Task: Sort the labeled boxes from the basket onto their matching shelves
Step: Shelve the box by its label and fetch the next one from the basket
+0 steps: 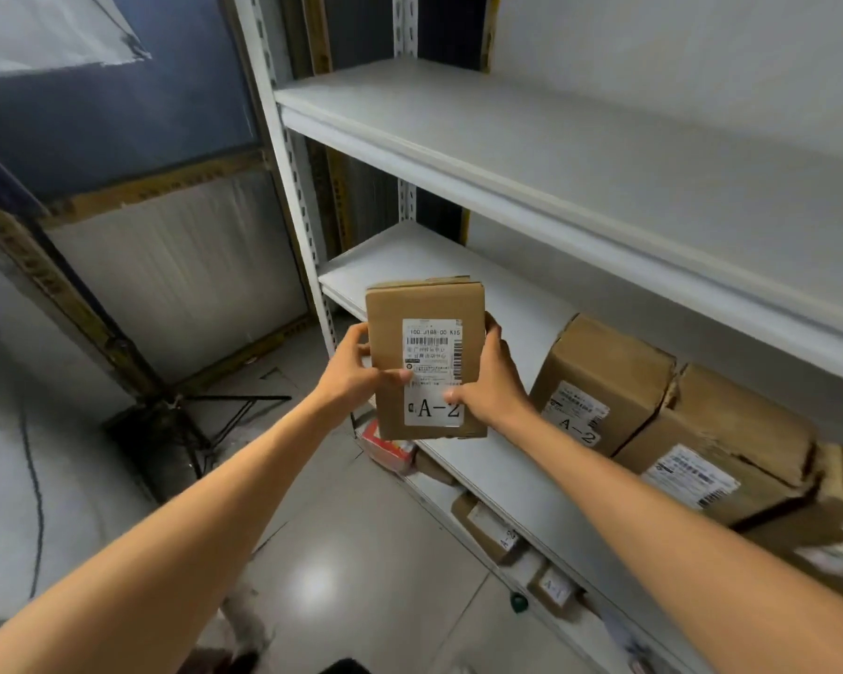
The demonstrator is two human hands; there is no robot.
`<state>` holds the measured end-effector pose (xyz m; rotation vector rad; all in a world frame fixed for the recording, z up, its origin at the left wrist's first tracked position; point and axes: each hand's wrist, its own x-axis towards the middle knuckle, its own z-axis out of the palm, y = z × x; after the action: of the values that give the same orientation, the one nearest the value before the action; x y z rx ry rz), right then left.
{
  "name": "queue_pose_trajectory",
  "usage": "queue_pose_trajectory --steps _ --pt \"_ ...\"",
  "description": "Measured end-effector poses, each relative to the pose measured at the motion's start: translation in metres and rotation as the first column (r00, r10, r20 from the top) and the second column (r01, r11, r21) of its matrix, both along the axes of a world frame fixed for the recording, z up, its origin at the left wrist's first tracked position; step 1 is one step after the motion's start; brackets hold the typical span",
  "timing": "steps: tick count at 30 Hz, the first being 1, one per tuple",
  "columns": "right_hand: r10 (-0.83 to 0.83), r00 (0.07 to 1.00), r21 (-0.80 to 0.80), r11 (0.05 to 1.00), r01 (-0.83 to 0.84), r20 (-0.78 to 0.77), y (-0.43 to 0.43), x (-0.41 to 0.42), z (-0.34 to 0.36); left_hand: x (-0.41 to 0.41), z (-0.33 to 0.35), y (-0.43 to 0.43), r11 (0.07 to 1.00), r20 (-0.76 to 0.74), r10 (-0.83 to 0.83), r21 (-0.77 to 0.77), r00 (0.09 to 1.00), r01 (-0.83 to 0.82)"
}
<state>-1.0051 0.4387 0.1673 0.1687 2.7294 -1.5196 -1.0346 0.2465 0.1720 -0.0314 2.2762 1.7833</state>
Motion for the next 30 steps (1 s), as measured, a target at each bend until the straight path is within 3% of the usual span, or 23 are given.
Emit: queue_pose_trajectory --steps 6,14,17,19,24,30 --pt "-0.114 0.992 0.034 0.993 0.113 0.044 0.006 -0.029 -0.009 -0.046 -0.01 0.013 0.993 0.009 -0.113 -0.012 0.994 0.113" --pt "-0.386 0.922 0.0 0.922 0.386 -0.019 0.003 -0.057 -0.007 -0.106 -0.011 0.036 0.966 -0.064 -0.259 -0.02 0.964 0.258" --pt "-0.413 0.91 -0.007 0.911 0.413 -0.035 0.003 -0.065 -0.004 -0.122 -0.017 0.042 0.947 -0.099 -0.319 -0.054 0.942 0.315" --pt "-0.401 0.915 0.068 0.913 0.403 -0.035 0.002 -0.064 -0.005 -0.13 -0.02 0.046 0.94 -0.106 -0.342 -0.044 0.934 0.34" --pt "-0.289 0.953 0.486 0.823 0.294 -0.088 -0.005 -0.057 -0.009 -0.138 -0.033 0.058 0.896 -0.089 -0.44 0.023 0.893 0.444" --pt "-0.284 0.95 0.601 0.739 0.304 -0.132 -0.007 -0.047 -0.006 -0.136 -0.04 0.083 0.842 -0.125 -0.533 0.022 0.837 0.539"
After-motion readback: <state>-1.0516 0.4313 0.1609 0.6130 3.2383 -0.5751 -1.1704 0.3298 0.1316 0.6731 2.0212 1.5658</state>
